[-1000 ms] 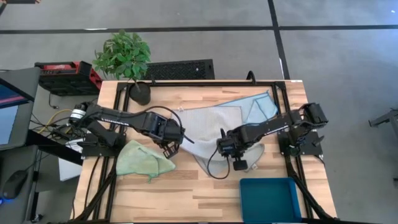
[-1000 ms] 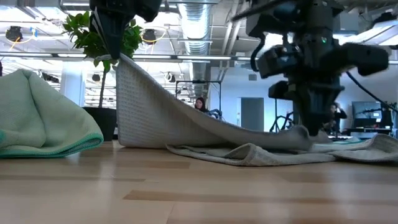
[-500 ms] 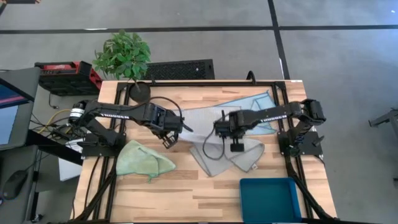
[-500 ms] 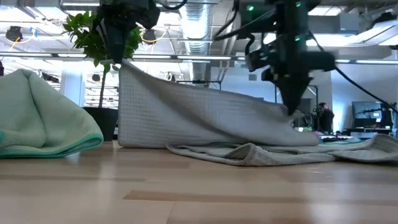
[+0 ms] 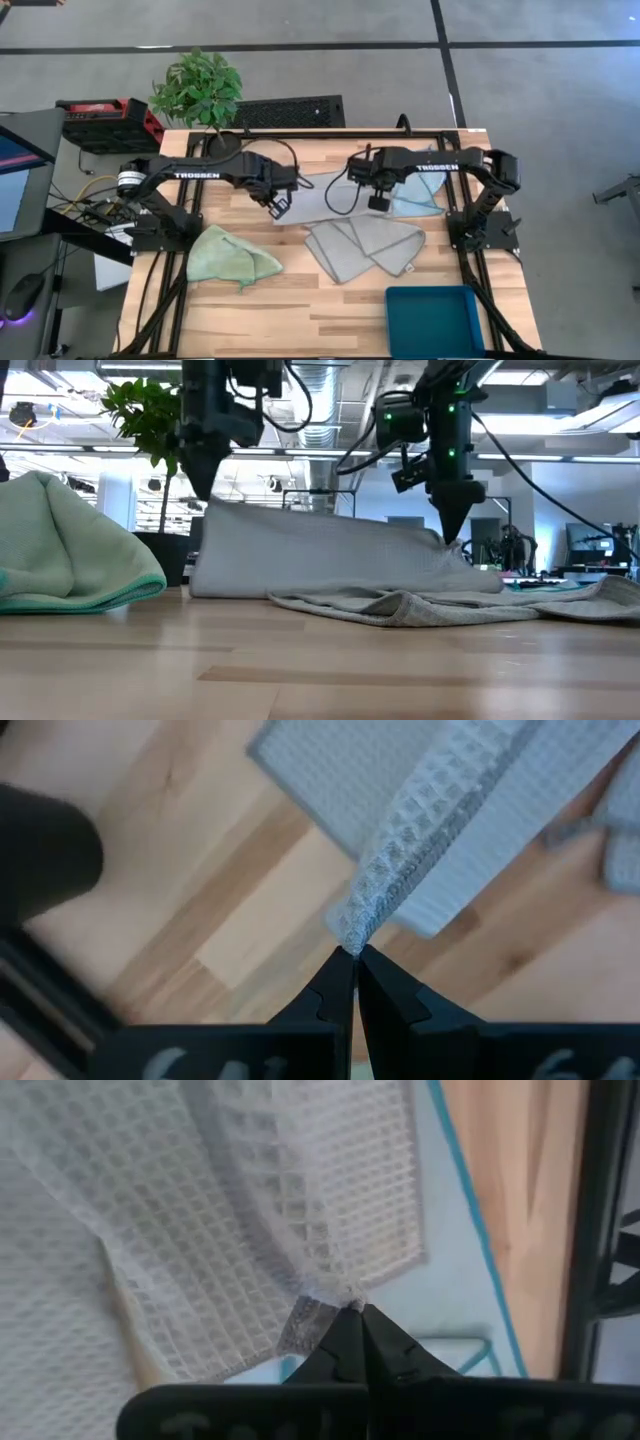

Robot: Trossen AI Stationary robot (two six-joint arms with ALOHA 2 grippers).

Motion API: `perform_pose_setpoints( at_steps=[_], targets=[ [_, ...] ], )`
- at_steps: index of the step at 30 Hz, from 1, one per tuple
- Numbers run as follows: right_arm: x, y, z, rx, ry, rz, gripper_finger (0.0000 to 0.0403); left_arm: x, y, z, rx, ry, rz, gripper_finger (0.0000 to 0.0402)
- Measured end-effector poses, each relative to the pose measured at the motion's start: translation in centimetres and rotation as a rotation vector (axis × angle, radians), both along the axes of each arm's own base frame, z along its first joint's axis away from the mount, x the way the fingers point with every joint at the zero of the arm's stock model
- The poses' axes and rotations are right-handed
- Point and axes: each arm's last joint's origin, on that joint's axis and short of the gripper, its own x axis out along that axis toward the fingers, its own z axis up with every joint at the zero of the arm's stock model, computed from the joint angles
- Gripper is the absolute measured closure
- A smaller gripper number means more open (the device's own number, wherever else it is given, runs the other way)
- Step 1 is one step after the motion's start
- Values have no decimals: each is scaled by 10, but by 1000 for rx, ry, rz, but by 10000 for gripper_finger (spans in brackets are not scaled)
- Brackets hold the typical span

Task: Fold microfiber towels
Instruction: Fold the gray microfiber cloth

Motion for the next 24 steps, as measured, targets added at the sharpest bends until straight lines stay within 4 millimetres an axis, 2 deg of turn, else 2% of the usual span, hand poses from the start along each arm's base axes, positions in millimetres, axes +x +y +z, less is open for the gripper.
perform_pose_setpoints(
  at_steps=[7, 13, 19, 24],
  targets=[
    [1, -13, 0, -11, -36, -5, 403, 4, 21, -1, 38, -72, 30, 401],
    [-1, -19, 0, -4, -36, -12, 399, 3, 28, -1, 47, -72, 37, 401],
    [-1, -20, 0, 25, -41, 14, 354, 4, 36, 0, 122, -89, 68, 389],
    [2, -23, 0, 5, -72, 13, 310, 7, 46, 1, 141, -139, 73, 353]
  ],
)
